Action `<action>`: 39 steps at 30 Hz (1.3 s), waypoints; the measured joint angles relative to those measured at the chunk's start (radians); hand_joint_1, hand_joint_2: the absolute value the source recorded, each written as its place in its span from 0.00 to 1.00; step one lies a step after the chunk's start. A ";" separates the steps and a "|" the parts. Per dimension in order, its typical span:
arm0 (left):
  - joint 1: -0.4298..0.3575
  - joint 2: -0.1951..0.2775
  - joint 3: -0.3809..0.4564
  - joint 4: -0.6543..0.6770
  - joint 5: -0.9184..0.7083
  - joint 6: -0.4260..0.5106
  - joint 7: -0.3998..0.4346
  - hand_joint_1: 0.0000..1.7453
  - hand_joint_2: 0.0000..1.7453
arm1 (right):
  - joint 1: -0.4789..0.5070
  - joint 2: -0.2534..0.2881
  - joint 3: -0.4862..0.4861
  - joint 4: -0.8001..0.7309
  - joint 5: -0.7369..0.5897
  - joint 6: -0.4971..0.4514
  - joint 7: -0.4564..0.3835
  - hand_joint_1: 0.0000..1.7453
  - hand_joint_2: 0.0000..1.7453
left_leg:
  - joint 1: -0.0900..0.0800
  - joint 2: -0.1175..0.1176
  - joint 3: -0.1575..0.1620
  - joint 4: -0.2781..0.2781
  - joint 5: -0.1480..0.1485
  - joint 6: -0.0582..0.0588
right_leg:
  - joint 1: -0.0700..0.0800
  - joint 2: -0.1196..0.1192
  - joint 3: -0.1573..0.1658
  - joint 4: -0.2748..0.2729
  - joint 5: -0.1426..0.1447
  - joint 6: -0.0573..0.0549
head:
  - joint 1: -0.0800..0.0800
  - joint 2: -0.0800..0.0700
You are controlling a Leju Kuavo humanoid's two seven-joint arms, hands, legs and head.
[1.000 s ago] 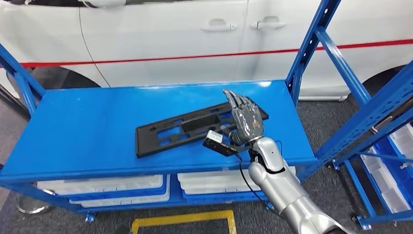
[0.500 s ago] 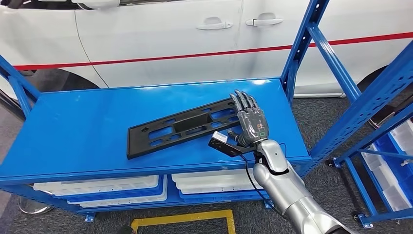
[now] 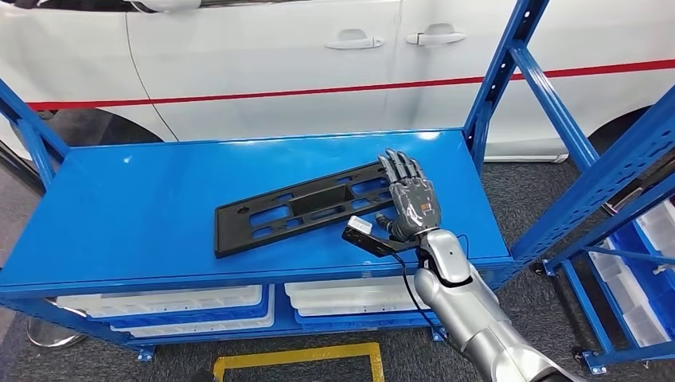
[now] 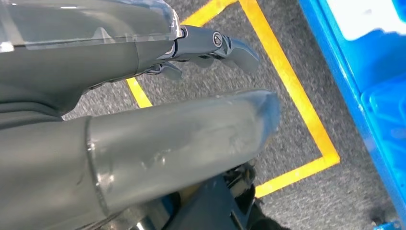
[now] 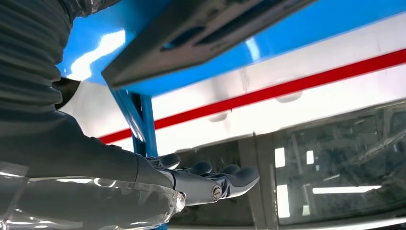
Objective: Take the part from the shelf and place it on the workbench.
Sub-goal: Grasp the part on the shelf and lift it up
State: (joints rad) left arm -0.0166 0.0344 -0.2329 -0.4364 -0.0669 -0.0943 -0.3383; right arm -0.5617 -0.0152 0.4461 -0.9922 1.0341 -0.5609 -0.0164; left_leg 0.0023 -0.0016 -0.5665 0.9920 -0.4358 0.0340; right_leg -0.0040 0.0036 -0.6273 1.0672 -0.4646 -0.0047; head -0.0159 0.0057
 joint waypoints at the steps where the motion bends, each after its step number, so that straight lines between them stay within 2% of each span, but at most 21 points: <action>1: 0.000 0.000 0.000 0.000 0.002 0.000 0.000 0.00 0.00 | 0.000 -0.004 -0.004 0.002 0.004 -0.003 -0.001 0.00 1.00 | 0.002 0.001 0.002 -0.005 0.003 0.004 | -0.001 0.000 -0.020 0.044 -0.026 0.004 | 0.000 0.000; 3: 0.001 0.000 0.000 0.000 0.006 0.002 0.000 0.00 0.00 | 0.008 -0.015 -0.010 0.003 0.011 -0.006 -0.005 0.00 1.00 | 0.002 0.001 0.002 -0.005 0.004 0.009 | -0.004 0.000 -0.079 0.168 -0.085 0.010 | 0.000 0.000; 5: 0.004 0.000 0.000 0.000 0.010 0.003 0.000 0.00 0.00 | 0.025 -0.028 -0.014 0.003 0.014 -0.007 -0.012 0.00 1.00 | 0.002 0.000 0.001 -0.003 0.003 0.008 | -0.010 -0.001 -0.112 0.232 -0.095 0.017 | 0.000 0.000; 6: 0.006 0.000 0.000 0.000 0.011 0.003 0.000 0.00 0.00 | 0.032 -0.033 -0.017 0.002 0.015 -0.006 -0.016 0.00 1.00 | 0.003 -0.001 0.001 0.000 0.001 0.007 | -0.014 -0.001 -0.102 0.211 -0.073 0.019 | 0.000 0.000; 8: 0.009 0.000 0.000 0.000 0.012 0.003 -0.001 0.00 0.00 | 0.041 -0.038 -0.020 -0.005 0.019 0.000 -0.028 0.00 1.00 | 0.006 -0.002 0.000 0.010 -0.006 -0.001 | -0.019 -0.003 -0.043 0.088 -0.010 0.022 | 0.000 0.000; 10: 0.008 0.002 0.000 0.000 0.012 0.004 -0.003 0.00 0.00 | 0.049 -0.040 -0.021 -0.012 0.027 0.006 -0.040 0.00 1.00 | 0.004 -0.001 -0.006 0.024 -0.016 -0.014 | -0.018 -0.002 0.000 -0.002 0.017 0.016 | 0.000 0.000; 13: 0.006 0.004 0.000 0.000 0.012 0.005 -0.005 0.00 0.00 | 0.067 -0.037 -0.021 -0.021 0.030 0.009 -0.050 0.00 1.00 | 0.004 -0.002 -0.010 0.028 -0.020 -0.030 | -0.012 0.001 0.004 -0.016 0.016 -0.004 | 0.000 0.000; 15: 0.006 0.004 0.000 0.000 0.013 0.006 -0.006 0.00 0.00 | 0.071 -0.033 -0.021 -0.027 0.030 0.013 -0.055 0.00 1.00 | 0.007 -0.001 -0.020 0.054 -0.040 -0.039 | -0.014 0.000 0.004 -0.020 0.020 -0.016 | 0.000 0.000; 18: 0.006 0.005 -0.001 0.000 0.014 0.007 -0.006 0.00 0.00 | 0.075 -0.024 -0.018 -0.036 0.028 0.023 -0.066 0.00 1.00 | 0.009 -0.001 -0.097 0.223 -0.130 -0.048 | -0.012 -0.002 0.004 -0.023 0.021 -0.027 | 0.000 0.000; 20: 0.008 0.005 -0.001 0.000 0.014 0.008 -0.006 0.00 0.00 | 0.081 -0.018 -0.011 -0.038 0.026 0.028 -0.073 0.00 1.00 | 0.009 -0.001 -0.138 0.307 -0.153 -0.048 | -0.008 -0.003 0.003 -0.022 0.020 -0.029 | 0.000 0.000; 21: 0.008 0.005 -0.001 0.000 0.014 0.008 -0.006 0.00 0.00 | 0.083 -0.015 -0.007 -0.039 0.025 0.029 -0.075 0.00 1.00 | 0.009 -0.001 -0.133 0.295 -0.136 -0.046 | -0.006 -0.002 0.003 -0.021 0.020 -0.029 | 0.000 0.000; 22: 0.008 0.005 -0.001 0.000 0.014 0.008 -0.006 0.00 0.00 | 0.084 -0.011 -0.003 -0.041 0.024 0.031 -0.077 0.00 1.00 | 0.008 -0.001 -0.109 0.246 -0.103 -0.041 | -0.005 -0.002 0.004 -0.021 0.020 -0.029 | 0.000 0.000; 23: 0.007 0.005 -0.001 0.000 0.014 0.009 -0.006 0.00 0.00 | 0.084 -0.007 0.000 -0.045 0.023 0.032 -0.079 0.00 1.00 | 0.007 -0.001 -0.075 0.175 -0.067 -0.036 | -0.004 -0.002 0.004 -0.020 0.020 -0.029 | 0.000 0.000; 25: 0.003 0.006 -0.001 0.000 0.014 0.010 -0.007 0.00 0.00 | 0.083 -0.001 0.008 -0.053 0.019 0.034 -0.080 0.00 1.00 | 0.001 -0.001 -0.021 0.060 -0.027 -0.025 | -0.001 -0.001 0.004 -0.019 0.021 -0.025 | 0.000 0.000; 30: 0.002 0.007 -0.001 0.000 0.014 0.015 -0.008 0.00 0.00 | 0.080 0.005 0.027 -0.068 0.001 0.036 -0.085 0.00 1.00 | -0.002 0.000 0.000 0.010 -0.011 -0.005 | -0.003 -0.003 -0.002 -0.008 0.013 0.000 | 0.000 0.000; 32: 0.001 0.007 -0.001 0.000 0.014 0.015 -0.009 0.00 0.00 | 0.078 0.005 0.031 -0.074 -0.007 0.036 -0.086 0.00 1.00 | 0.002 0.002 0.004 -0.001 -0.003 0.004 | -0.004 -0.003 -0.039 0.075 -0.039 0.006 | 0.001 0.000; 34: 0.000 0.007 -0.001 0.000 0.014 0.015 -0.009 0.00 0.00 | 0.081 0.005 0.040 -0.075 -0.012 0.036 -0.090 0.00 1.00 | 0.003 0.002 0.002 0.000 -0.002 0.008 | -0.006 -0.003 -0.098 0.200 -0.097 0.011 | 0.000 0.000; 35: 0.000 0.007 -0.001 0.000 0.014 0.015 -0.009 0.00 0.00 | 0.084 0.005 0.045 -0.076 -0.014 0.036 -0.093 0.00 1.00 | 0.003 0.002 0.002 0.001 -0.003 0.008 | -0.008 -0.003 -0.115 0.237 -0.105 0.013 | 0.001 0.000; 36: 0.000 0.007 -0.001 0.000 0.014 0.015 -0.009 0.00 0.00 | 0.086 0.005 0.049 -0.078 -0.014 0.036 -0.095 0.00 1.00 | 0.003 0.001 0.001 0.003 -0.004 0.007 | -0.010 -0.003 -0.116 0.239 -0.093 0.014 | 0.001 0.000; 37: 0.000 0.007 -0.001 0.000 0.014 0.015 -0.009 0.00 0.00 | 0.086 0.005 0.052 -0.081 -0.015 0.036 -0.097 0.00 1.00 | 0.004 0.001 0.001 0.006 -0.006 0.005 | -0.012 -0.003 -0.097 0.202 -0.066 0.015 | 0.001 0.000; 39: 0.000 0.007 -0.001 0.000 0.014 0.015 -0.009 0.00 0.00 | 0.083 0.005 0.056 -0.087 -0.018 0.036 -0.098 0.00 1.00 | 0.003 -0.001 -0.001 0.018 -0.014 -0.004 | -0.013 -0.004 -0.030 0.071 -0.007 0.013 | 0.001 0.000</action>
State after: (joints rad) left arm -0.0166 0.0413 -0.2335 -0.4368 -0.0529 -0.0793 -0.3471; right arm -0.4790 -0.0102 0.5022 -1.0796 1.0162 -0.5248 -0.1148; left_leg 0.0053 -0.0022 -0.5671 1.0100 -0.4496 0.0299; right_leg -0.0171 -0.0002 -0.6573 1.1385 -0.4716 0.0086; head -0.0152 0.0057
